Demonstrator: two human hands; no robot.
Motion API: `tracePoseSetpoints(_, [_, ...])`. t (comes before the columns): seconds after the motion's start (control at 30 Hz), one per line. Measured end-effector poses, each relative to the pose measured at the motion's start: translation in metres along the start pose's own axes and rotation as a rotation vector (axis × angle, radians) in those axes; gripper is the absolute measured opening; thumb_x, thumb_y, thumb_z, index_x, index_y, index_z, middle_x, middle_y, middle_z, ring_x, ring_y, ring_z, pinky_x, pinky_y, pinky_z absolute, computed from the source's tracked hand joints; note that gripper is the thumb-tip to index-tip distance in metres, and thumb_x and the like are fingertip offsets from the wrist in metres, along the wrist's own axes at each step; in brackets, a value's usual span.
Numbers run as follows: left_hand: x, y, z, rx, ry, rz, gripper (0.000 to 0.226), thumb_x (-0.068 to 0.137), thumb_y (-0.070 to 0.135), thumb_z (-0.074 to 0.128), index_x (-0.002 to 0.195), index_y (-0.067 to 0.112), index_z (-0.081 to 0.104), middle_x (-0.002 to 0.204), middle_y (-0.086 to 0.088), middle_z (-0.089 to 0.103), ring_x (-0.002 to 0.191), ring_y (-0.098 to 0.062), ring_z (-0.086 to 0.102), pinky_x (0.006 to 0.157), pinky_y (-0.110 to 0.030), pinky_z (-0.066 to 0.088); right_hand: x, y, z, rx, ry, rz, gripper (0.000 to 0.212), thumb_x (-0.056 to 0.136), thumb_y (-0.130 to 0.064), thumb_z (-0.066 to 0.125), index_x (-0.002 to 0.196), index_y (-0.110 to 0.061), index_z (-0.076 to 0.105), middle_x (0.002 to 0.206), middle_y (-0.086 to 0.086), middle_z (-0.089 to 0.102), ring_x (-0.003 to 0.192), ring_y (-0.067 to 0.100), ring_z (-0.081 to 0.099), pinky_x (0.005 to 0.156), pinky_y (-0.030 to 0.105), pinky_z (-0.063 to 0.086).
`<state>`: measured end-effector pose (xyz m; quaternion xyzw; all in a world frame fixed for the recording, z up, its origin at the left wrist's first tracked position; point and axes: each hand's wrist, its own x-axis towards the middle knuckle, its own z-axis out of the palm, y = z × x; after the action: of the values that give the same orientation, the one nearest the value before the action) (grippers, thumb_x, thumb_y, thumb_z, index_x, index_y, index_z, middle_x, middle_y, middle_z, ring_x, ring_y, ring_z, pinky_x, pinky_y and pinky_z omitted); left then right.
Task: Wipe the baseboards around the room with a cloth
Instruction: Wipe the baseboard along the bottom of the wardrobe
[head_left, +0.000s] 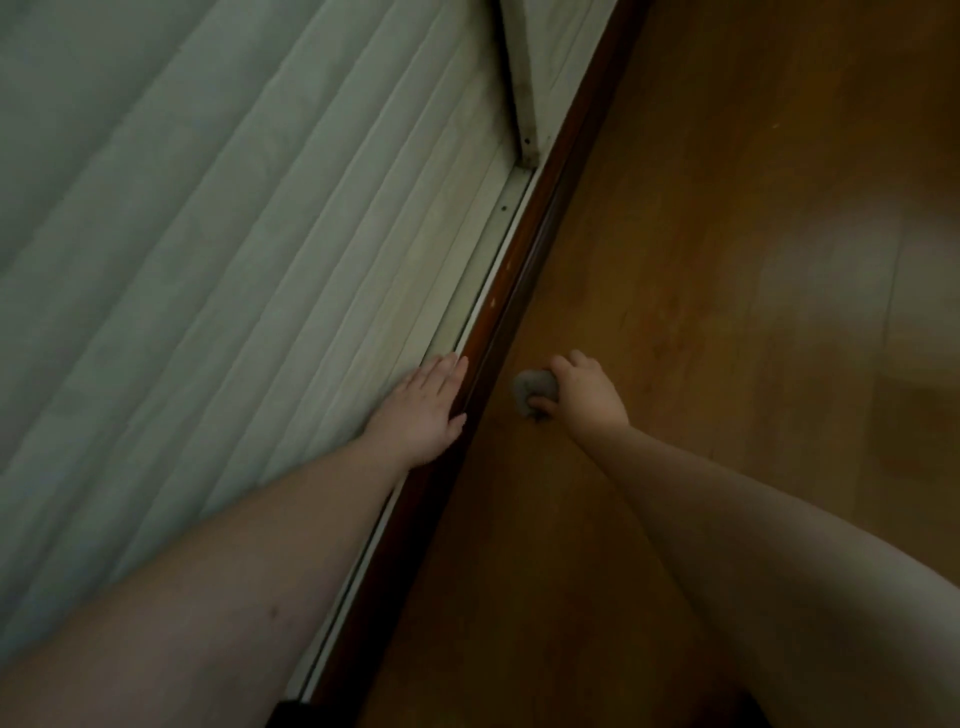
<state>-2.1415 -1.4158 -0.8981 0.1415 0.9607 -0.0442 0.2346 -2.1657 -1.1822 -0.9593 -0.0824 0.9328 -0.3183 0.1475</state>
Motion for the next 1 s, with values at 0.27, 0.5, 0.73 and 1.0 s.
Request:
tracePoseSetpoints(0.27, [0.069,-0.009,-0.026,0.01,-0.082,0.032,0.096,0.098,0.059,0.039,0.154,0.01,-0.023,0.162,-0.007,-0.027,0.151,-0.02,-0.019,0.124,-0.037,-0.002,-0.002,0.008,-0.02,0.122,0.067,0.095,0.042,0.085,-0.027,0.073,0.123,-0.024,0.055,0.109,-0.006,0.045,0.106,0.016,0.044,0.086,0.025,0.035])
tracePoseSetpoints(0.5, [0.099,-0.006,0.037,-0.018,0.273,0.008,0.073,0.101,0.046,0.015,0.157,0.005,-0.007,0.166,-0.012,-0.008,0.153,-0.021,-0.01,0.123,-0.035,-0.004,0.042,0.048,-0.006,-0.017,-0.046,0.035,0.038,0.088,-0.034,0.07,0.121,-0.02,0.056,0.111,0.0,0.048,0.105,0.02,0.046,0.089,0.035,0.045])
tracePoseSetpoints(0.73, [0.094,-0.004,0.024,-0.084,0.265,0.031,0.067,0.105,0.037,0.021,0.154,0.006,-0.014,0.165,-0.012,-0.012,0.153,-0.022,-0.012,0.122,-0.033,-0.01,0.041,0.03,-0.025,-0.004,-0.013,0.111,0.033,0.089,-0.039,0.068,0.118,-0.027,0.056,0.101,-0.008,0.043,0.099,0.015,0.044,0.083,0.028,0.041])
tracePoseSetpoints(1.0, [0.097,-0.003,0.024,-0.008,0.204,0.011,0.072,0.104,0.043,0.018,0.153,0.005,-0.019,0.161,-0.012,-0.026,0.151,-0.023,-0.021,0.124,-0.037,-0.006,0.066,0.03,0.046,0.07,-0.062,0.089,0.04,0.085,-0.028,0.072,0.121,-0.023,0.057,0.111,-0.003,0.052,0.105,0.017,0.048,0.084,0.026,0.039])
